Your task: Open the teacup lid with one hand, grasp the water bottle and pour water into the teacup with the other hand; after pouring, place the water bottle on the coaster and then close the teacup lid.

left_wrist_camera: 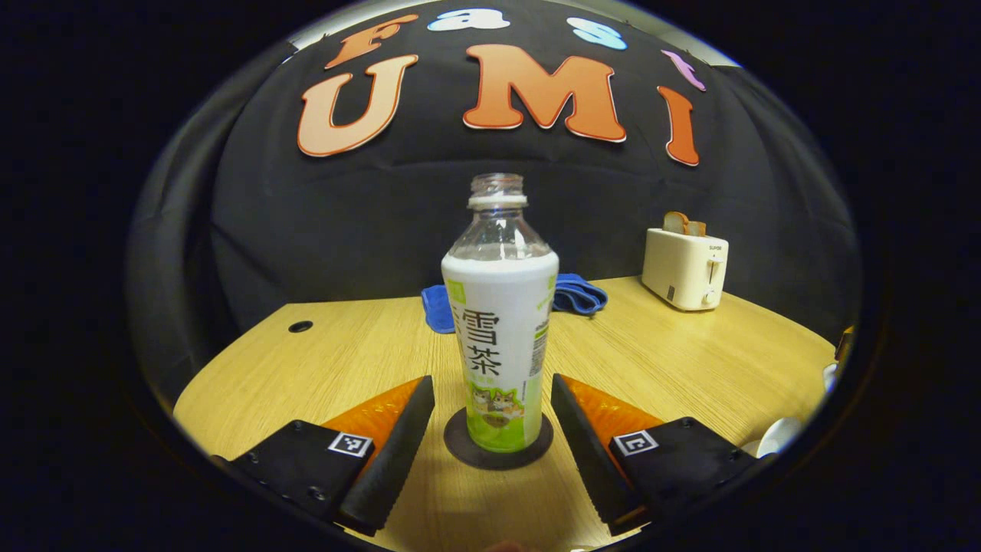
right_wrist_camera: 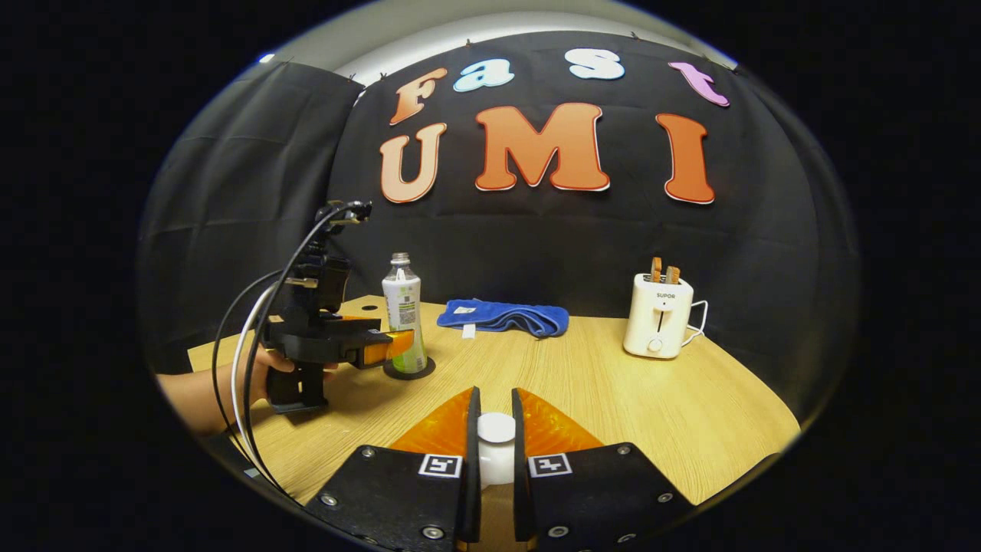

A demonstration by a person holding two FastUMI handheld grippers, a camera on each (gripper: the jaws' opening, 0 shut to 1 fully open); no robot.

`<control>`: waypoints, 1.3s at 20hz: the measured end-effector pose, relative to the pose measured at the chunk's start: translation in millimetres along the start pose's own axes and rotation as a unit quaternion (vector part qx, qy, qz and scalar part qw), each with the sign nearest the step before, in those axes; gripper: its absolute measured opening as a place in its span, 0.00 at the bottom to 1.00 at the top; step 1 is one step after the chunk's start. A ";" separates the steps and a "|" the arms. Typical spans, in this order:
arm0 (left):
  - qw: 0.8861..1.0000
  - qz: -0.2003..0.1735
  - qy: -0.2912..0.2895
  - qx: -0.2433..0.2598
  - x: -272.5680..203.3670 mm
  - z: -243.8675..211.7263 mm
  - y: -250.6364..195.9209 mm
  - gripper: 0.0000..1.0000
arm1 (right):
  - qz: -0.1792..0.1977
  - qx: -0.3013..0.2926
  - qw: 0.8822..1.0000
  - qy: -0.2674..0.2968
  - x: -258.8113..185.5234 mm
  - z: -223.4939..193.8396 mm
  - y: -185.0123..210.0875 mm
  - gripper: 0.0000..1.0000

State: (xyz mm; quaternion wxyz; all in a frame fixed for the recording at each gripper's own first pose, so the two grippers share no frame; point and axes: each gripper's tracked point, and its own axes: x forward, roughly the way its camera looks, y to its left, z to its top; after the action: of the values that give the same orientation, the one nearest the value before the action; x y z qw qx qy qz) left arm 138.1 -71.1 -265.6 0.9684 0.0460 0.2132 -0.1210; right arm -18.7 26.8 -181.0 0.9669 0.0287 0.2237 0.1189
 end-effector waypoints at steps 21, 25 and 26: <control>0.995 0.053 -0.088 0.013 -110.4 47.4 30.7 1.00 | 0.021 -0.039 0.999 0.023 27.9 -42.7 38.0 0.17; 0.994 0.054 -0.092 -0.003 -117.3 51.1 35.1 1.00 | 0.015 -0.051 0.998 0.019 27.9 -41.3 38.2 0.20; 0.994 0.056 -0.094 -0.006 -119.1 52.9 36.8 0.96 | 0.012 -0.057 0.998 0.018 27.8 -42.0 37.8 0.24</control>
State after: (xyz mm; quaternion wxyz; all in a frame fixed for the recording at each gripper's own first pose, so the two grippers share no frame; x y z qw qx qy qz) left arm 63.9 -17.4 -165.9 0.9897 0.0401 0.1190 -0.0689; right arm -21.1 70.3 -226.4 0.9614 -0.0257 0.2331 0.1440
